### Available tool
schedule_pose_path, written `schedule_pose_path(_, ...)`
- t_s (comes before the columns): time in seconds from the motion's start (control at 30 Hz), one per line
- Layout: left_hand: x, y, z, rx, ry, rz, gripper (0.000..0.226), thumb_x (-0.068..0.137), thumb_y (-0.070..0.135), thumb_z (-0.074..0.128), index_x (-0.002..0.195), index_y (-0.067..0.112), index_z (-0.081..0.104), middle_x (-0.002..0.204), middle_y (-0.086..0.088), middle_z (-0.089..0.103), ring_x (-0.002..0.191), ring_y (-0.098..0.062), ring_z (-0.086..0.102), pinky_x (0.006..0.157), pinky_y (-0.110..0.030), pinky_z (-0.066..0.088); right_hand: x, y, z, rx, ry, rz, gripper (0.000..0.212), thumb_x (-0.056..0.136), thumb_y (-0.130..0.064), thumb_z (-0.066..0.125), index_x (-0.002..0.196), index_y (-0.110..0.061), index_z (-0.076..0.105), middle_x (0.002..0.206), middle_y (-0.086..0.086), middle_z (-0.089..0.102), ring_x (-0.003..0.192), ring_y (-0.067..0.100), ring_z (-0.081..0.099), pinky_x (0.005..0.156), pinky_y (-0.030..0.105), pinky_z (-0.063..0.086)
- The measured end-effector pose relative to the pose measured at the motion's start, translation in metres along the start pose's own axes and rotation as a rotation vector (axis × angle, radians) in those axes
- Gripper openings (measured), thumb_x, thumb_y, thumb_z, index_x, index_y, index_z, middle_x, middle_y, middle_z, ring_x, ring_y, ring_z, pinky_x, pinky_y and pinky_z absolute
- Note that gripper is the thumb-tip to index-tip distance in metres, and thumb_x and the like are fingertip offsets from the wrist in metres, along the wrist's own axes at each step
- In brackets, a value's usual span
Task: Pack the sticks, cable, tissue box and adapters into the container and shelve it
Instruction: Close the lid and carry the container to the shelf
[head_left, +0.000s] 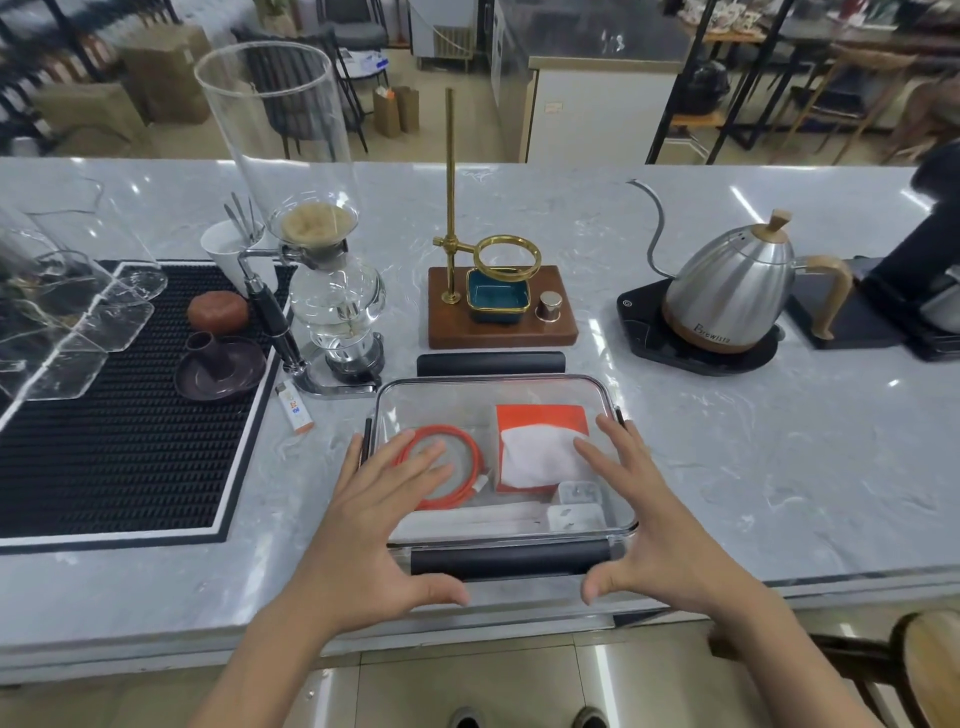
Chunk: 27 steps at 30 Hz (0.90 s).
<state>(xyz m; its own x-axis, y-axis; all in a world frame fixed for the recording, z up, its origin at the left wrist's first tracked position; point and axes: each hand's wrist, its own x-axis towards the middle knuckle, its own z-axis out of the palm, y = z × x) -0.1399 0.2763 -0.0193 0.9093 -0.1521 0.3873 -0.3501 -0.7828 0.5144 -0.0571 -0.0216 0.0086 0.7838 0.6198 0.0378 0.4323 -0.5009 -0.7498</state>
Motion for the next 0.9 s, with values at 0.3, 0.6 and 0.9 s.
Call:
schedule_pose_path(0.3, 0.001, 0.003, 0.002, -0.053, 0.043, -0.031, 0.104, 0.048, 0.073, 0.083, 0.135, 0.021, 0.059, 0.147, 0.009, 0.051, 0.146, -0.02, 0.033, 0.115, -0.047, 0.036, 0.002, 0.003, 0.001, -0.108, 0.011, -0.018, 0.121, 0.052, -0.058, 0.089, 0.152, -0.041, 0.022, 0.162, -0.02, -0.005, 0.15, 0.004, -0.003, 0.112, 0.02, 0.017)
schedule_pose_path(0.6, 0.001, 0.004, 0.005, -0.06, 0.095, -0.02, 0.097, 0.054, 0.069, 0.085, 0.135, 0.022, 0.059, 0.146, 0.007, 0.053, 0.145, -0.022, 0.036, 0.11, -0.053, 0.041, 0.002, 0.001, 0.004, -0.078, 0.056, -0.024, 0.114, 0.057, -0.055, 0.088, 0.151, -0.039, 0.026, 0.163, -0.018, 0.0, 0.15, 0.002, 0.002, 0.111, 0.009, 0.016)
schedule_pose_path(0.9, 0.0, 0.003, 0.007, -0.053, 0.116, -0.012, 0.094, 0.057, 0.067, 0.084, 0.135, 0.023, 0.058, 0.146, 0.008, 0.053, 0.145, -0.022, 0.037, 0.109, -0.055, 0.042, 0.001, 0.004, 0.009, -0.083, 0.102, -0.029, 0.11, 0.06, -0.05, 0.088, 0.151, -0.041, 0.027, 0.163, -0.016, 0.004, 0.15, 0.005, 0.004, 0.111, 0.005, 0.015)
